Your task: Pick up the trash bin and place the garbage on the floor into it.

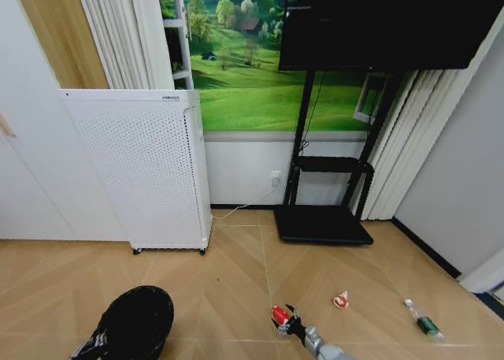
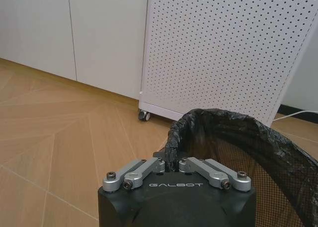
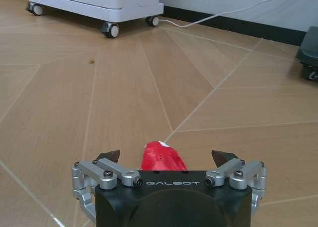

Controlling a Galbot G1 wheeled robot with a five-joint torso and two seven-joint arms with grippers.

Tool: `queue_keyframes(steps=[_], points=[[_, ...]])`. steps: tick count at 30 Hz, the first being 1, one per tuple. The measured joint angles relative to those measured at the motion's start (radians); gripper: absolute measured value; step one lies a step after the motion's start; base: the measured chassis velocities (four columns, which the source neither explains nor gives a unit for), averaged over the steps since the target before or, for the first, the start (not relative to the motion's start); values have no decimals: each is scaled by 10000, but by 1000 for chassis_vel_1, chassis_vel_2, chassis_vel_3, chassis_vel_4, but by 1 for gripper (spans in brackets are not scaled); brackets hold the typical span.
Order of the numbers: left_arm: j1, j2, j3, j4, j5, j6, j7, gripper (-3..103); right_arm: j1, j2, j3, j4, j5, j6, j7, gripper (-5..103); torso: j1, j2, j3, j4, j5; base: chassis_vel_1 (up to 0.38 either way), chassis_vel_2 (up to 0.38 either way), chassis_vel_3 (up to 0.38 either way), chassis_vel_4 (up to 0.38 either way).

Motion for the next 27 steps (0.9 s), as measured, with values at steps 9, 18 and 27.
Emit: queue_keyframes(steps=[9, 18, 27], points=[[-64, -24, 36, 138, 149, -92, 144, 7, 216, 273, 536, -601, -522, -458, -84, 100, 0, 0, 0, 1, 0, 0, 0, 0, 0], [-58, -66, 40, 132, 140, -152, 241, 7, 315, 502, 1316, -990, -1488, -680, 99, 103, 0, 0, 0, 2, -1, 0, 0, 0, 0], [-52, -91, 35, -78, 124, -173, 280, 7, 280, 483, 1592, -1089, -1669, -969, 350, 73, 0, 0, 0, 0, 0, 0, 0, 0, 0]])
